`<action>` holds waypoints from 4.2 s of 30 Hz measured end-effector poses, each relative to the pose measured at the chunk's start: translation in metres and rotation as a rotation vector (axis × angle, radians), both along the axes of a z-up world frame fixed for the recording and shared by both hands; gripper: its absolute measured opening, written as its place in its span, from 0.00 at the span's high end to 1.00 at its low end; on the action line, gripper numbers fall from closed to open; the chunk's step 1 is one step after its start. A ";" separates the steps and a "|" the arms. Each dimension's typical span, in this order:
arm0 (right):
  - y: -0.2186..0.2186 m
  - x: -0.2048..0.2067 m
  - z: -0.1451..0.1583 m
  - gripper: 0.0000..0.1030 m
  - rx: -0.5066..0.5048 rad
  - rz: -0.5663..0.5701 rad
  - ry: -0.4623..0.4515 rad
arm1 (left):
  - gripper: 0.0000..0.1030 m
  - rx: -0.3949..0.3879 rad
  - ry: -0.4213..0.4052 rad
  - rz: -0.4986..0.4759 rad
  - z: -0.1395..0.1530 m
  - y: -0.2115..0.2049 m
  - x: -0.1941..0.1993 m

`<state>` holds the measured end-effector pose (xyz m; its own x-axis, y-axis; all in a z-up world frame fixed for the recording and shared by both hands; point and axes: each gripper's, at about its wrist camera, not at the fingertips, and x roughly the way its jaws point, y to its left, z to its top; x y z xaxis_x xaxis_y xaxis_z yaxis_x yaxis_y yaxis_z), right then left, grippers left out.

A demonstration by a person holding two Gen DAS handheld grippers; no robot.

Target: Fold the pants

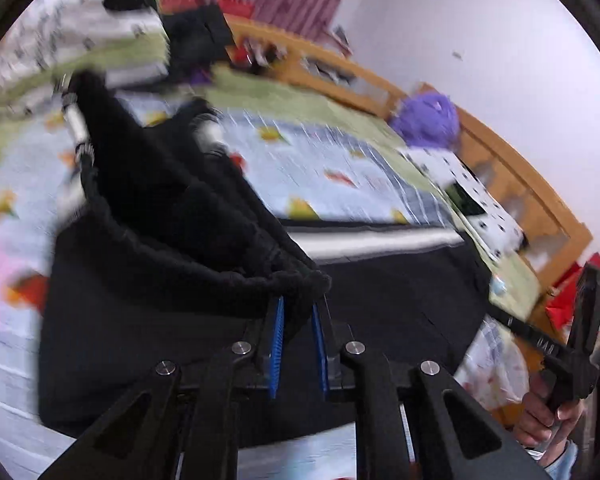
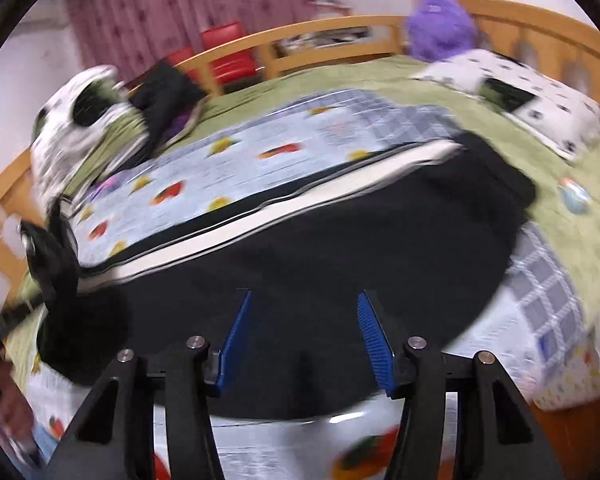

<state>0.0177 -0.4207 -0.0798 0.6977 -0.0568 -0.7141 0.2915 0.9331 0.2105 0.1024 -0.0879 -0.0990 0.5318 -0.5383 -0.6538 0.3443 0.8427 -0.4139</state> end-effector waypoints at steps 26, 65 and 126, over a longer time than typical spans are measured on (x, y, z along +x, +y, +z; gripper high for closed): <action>0.143 0.072 -0.063 0.47 0.080 0.364 0.115 | 0.42 0.157 0.047 0.368 -0.031 0.159 0.000; 0.127 0.056 -0.059 0.80 0.242 0.231 -0.011 | 0.39 0.274 0.093 0.228 -0.073 0.118 -0.043; 0.049 -0.061 -0.030 0.55 0.061 0.075 0.092 | 0.39 0.229 0.040 0.093 -0.015 0.093 -0.026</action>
<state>-0.0434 -0.3720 -0.1097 0.6301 0.0387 -0.7755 0.2416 0.9394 0.2432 0.0766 0.0051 -0.1135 0.5435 -0.3239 -0.7744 0.2483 0.9433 -0.2202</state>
